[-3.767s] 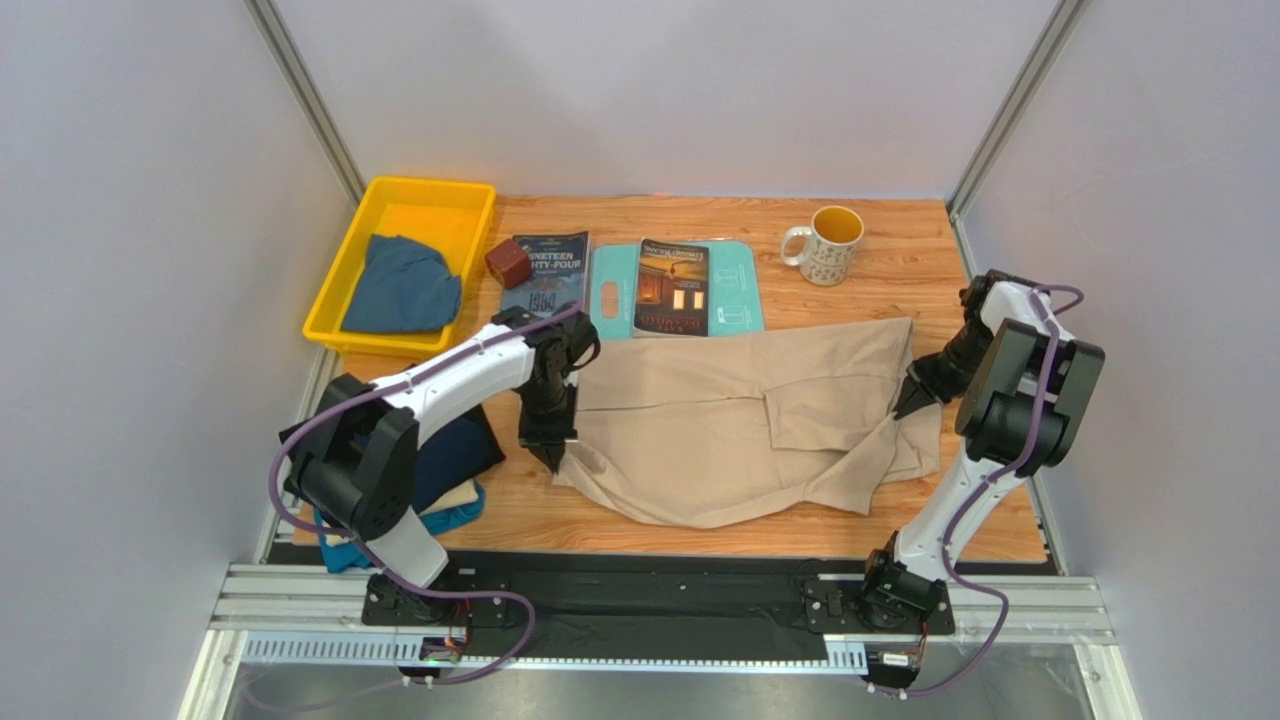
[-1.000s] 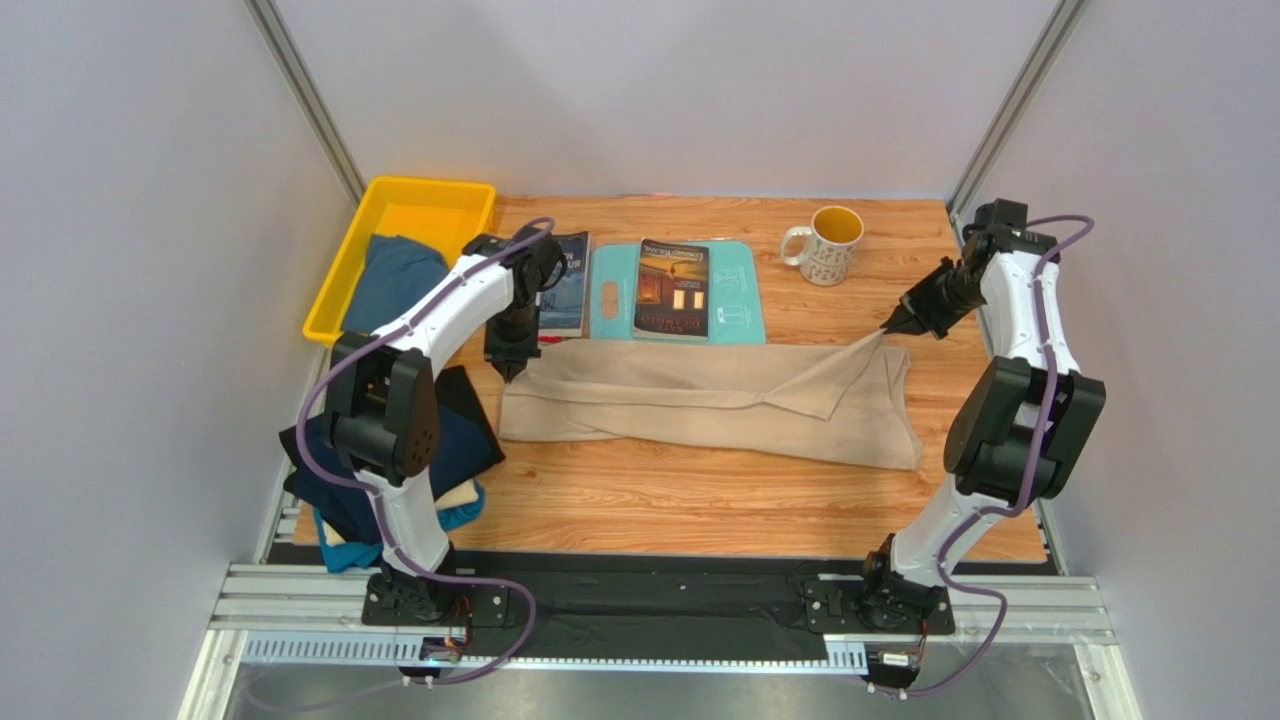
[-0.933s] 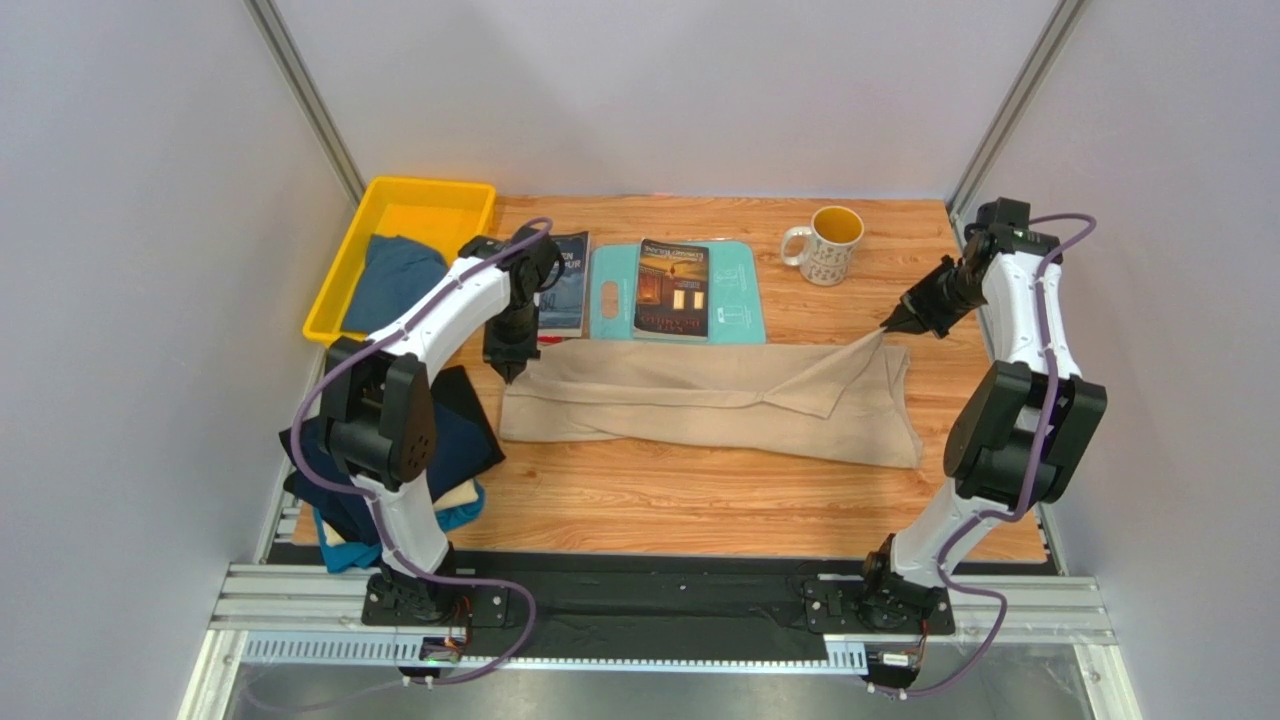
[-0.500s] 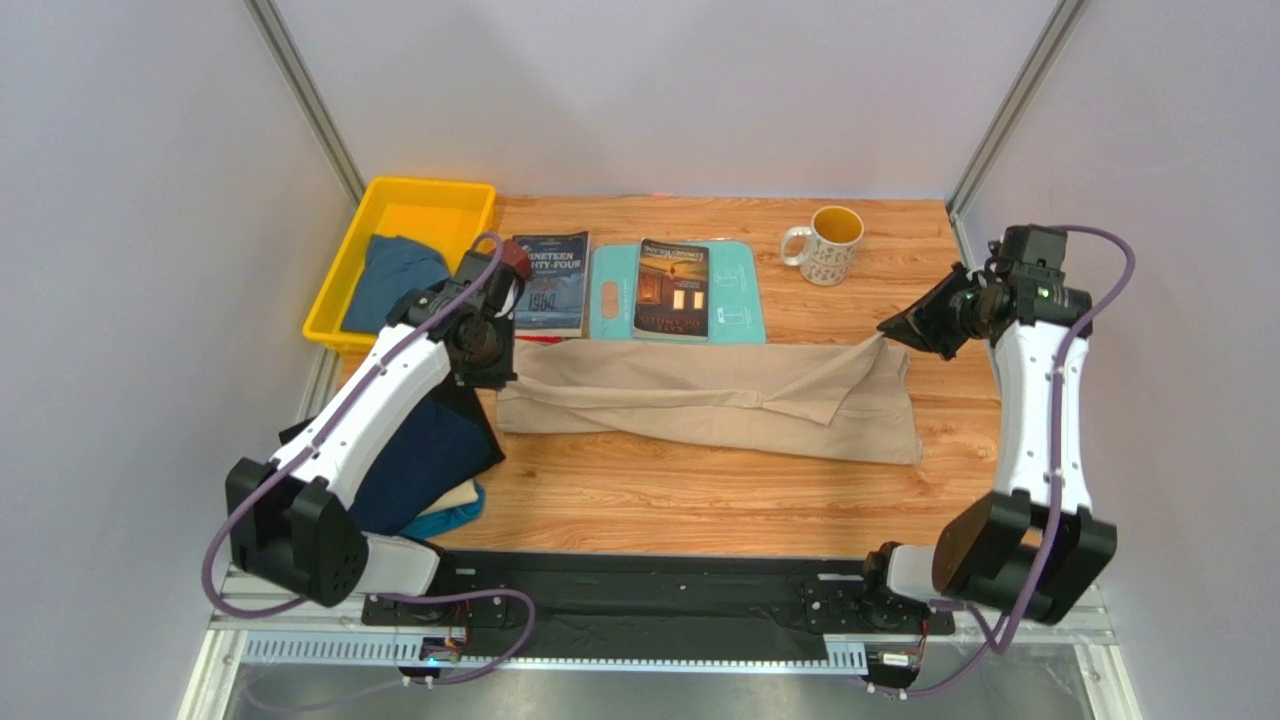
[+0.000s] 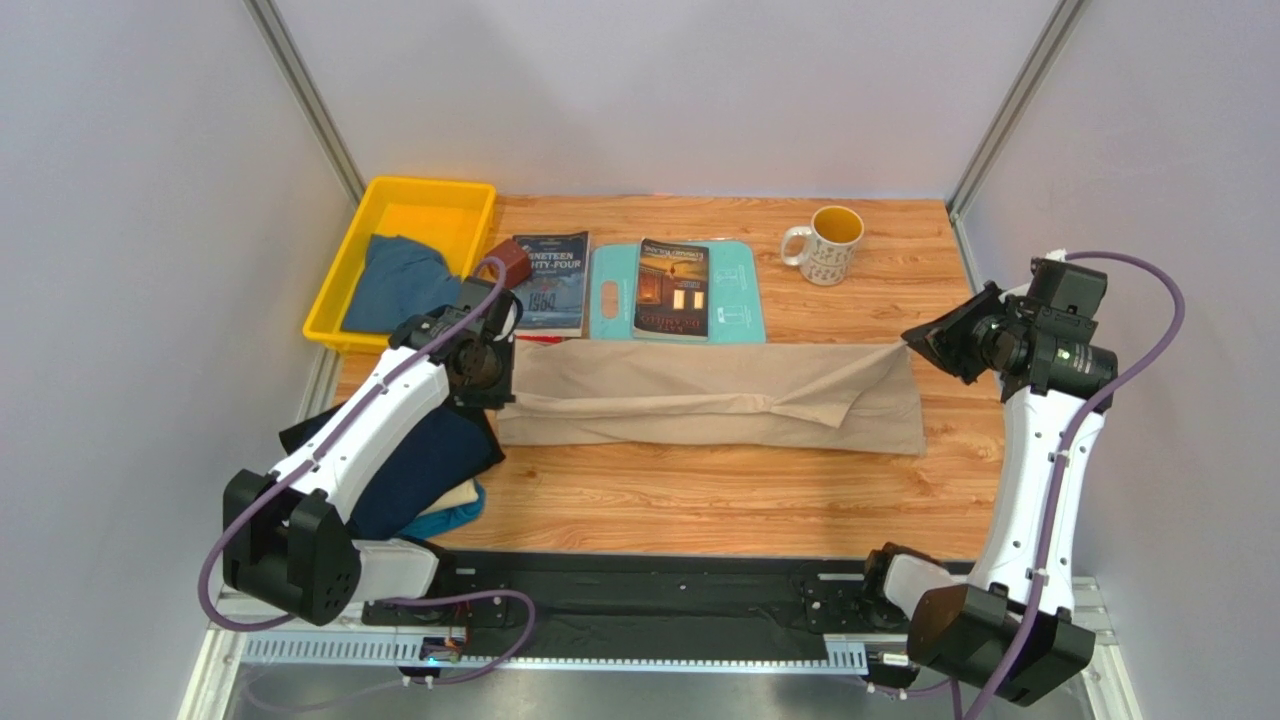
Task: Fold and stack the t-shirts
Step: Fold the tshirt
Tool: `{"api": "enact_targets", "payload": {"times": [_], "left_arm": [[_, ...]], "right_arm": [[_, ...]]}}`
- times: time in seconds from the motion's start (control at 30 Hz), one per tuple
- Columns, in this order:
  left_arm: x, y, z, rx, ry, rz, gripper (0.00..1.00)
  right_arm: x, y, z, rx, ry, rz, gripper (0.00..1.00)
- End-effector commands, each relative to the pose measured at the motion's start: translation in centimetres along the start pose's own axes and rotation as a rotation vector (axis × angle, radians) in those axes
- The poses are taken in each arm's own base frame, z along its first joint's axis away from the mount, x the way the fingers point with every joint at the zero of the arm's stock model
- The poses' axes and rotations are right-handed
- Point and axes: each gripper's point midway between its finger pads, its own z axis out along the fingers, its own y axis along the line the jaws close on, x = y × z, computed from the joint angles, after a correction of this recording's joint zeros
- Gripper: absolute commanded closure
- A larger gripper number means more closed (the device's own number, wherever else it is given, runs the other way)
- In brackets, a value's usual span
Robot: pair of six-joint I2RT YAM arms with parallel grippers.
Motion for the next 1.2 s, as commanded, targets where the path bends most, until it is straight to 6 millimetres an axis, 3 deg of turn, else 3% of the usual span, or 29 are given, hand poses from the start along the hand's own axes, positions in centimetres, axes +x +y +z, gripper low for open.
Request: {"api": "enact_targets", "payload": {"times": [0.0,0.17,0.4,0.57,0.73,0.87,1.0,1.17], "left_arm": [[1.0,0.1,0.8,0.004,0.041,0.032,1.0],[2.3,-1.2,1.4,0.077,0.104,0.029,1.0],[3.6,-1.8,1.3,0.124,0.136,0.038,1.0],[3.8,-1.0,1.6,0.067,0.153,0.016,1.0],[0.9,0.4,1.3,-0.059,0.086,-0.05,1.0],[-1.3,0.8,1.7,-0.123,0.062,-0.065,1.0],[-3.2,0.7,2.7,-0.15,0.085,-0.026,1.0],[-4.2,0.1,4.6,-0.151,0.127,0.026,1.0]], "right_arm": [[-1.5,0.8,-1.6,-0.03,-0.109,0.01,1.0],[-1.4,-0.2,-2.5,-0.003,-0.164,0.022,1.0],[-1.3,0.1,-4.4,-0.013,-0.252,0.064,1.0],[0.3,-1.2,-2.2,-0.024,-0.202,0.165,1.0],[0.1,-2.7,-0.6,0.038,-0.178,0.161,1.0],[-1.8,-3.3,0.1,0.103,-0.196,0.135,1.0],[-4.4,-2.9,2.2,0.131,-0.16,0.104,1.0],[-5.9,-2.0,4.1,0.122,-0.125,0.08,1.0]]}}
